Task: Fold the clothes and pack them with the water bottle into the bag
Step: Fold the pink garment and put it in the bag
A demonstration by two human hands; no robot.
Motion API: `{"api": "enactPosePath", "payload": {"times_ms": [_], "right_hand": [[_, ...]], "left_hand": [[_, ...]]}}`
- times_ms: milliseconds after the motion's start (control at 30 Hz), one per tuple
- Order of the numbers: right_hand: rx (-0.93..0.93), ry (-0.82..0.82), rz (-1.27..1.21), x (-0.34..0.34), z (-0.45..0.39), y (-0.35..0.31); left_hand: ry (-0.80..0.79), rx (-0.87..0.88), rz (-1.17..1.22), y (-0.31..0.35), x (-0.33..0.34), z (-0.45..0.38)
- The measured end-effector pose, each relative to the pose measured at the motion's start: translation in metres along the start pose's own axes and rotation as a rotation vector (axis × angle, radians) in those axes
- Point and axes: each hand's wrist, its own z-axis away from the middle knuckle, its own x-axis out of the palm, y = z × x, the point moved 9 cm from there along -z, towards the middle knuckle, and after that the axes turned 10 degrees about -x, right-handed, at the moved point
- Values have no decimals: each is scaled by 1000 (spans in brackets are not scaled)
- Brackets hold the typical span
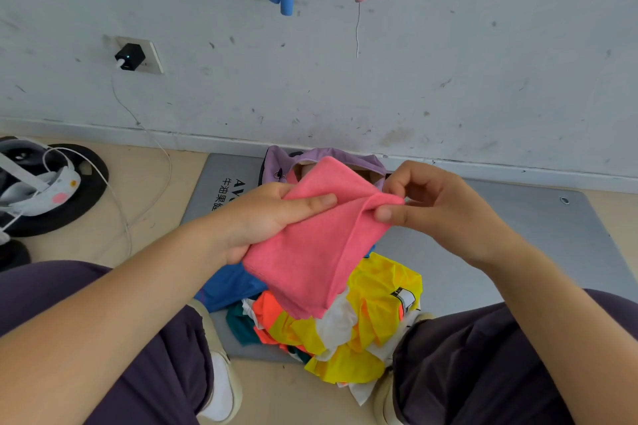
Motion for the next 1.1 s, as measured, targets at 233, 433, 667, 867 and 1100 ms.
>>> {"api": "enactPosePath", "payload": {"times_ms": [233,433,667,867,1100], "right_hand": [[-80,124,-59,-7,3,-12],[82,206,54,-10,4,9],[193,14,33,10,3,28],[146,276,-182,3,1,26],[286,101,-8,37,9,48]], "left_hand": [[-90,-52,70,-3,5,0],[83,72,1,1,-4,0],[112,131,13,6,2,3],[136,157,130,11,2,5],[348,228,408,9,-22,3]]}}
